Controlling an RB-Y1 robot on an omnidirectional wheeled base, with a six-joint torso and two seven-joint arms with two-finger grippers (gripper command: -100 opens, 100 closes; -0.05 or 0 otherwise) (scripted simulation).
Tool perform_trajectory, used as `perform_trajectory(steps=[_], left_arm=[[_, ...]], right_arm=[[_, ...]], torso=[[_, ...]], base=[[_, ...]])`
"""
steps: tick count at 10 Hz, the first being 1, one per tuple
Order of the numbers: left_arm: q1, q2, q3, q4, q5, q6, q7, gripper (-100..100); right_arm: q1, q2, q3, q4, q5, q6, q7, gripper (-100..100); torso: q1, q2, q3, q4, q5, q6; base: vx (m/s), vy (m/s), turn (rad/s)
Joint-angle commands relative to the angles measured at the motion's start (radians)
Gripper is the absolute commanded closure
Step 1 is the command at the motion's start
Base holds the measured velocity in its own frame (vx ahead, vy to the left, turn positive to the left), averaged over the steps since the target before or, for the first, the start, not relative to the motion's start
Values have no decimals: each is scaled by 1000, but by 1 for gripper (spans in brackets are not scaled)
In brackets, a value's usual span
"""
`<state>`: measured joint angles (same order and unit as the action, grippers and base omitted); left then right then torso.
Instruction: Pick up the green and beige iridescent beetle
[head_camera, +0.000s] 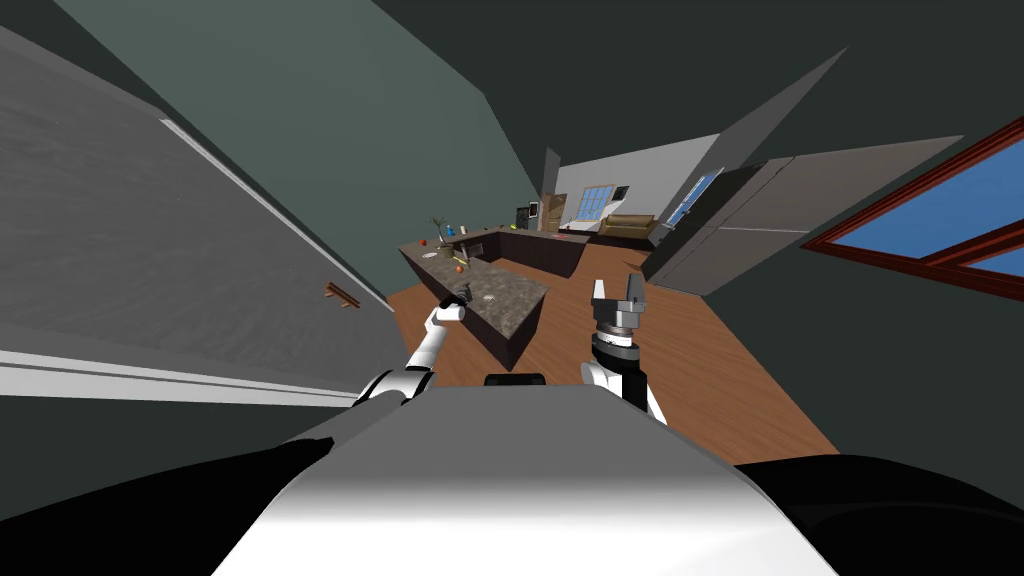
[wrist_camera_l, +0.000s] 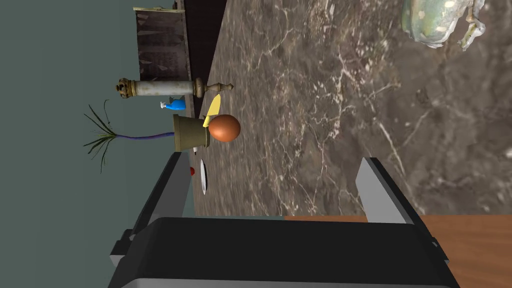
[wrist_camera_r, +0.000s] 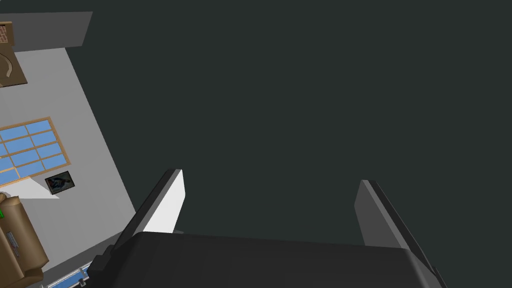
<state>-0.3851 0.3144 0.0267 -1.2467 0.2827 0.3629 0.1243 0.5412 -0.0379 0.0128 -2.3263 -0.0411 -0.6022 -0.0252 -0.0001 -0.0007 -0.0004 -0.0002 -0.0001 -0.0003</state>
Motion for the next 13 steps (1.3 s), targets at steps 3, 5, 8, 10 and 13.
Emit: perform_trajectory(steps=[3, 5, 8, 10, 13], left_arm=[[-89, 20, 0, 109, 31, 88, 4, -100], [-133, 28, 2, 160, 46, 135, 6, -100], [-185, 35, 4, 238, 61, 203, 8, -100], [-230, 40, 6, 293, 74, 252, 9, -100], [-315, 48, 10, 385, 99, 334, 11, -100]], right_arm=[[0, 0, 0, 0, 0, 0, 0, 0], [0, 0, 0, 0, 0, 0, 0, 0], [0, 0, 0, 0, 0, 0, 0, 0], [0, 0, 0, 0, 0, 0, 0, 0], [0, 0, 0, 0, 0, 0, 0, 0]], torso=[[0, 0, 0, 0, 0, 0], [0, 0, 0, 0, 0, 0], [0, 0, 0, 0, 0, 0], [0, 0, 0, 0, 0, 0], [0, 1, 0, 0, 0, -1]], base=[[3, 1, -31], [5, 3, -50], [5, 5, -38], [4, 8, -46], [2, 8, -43]])
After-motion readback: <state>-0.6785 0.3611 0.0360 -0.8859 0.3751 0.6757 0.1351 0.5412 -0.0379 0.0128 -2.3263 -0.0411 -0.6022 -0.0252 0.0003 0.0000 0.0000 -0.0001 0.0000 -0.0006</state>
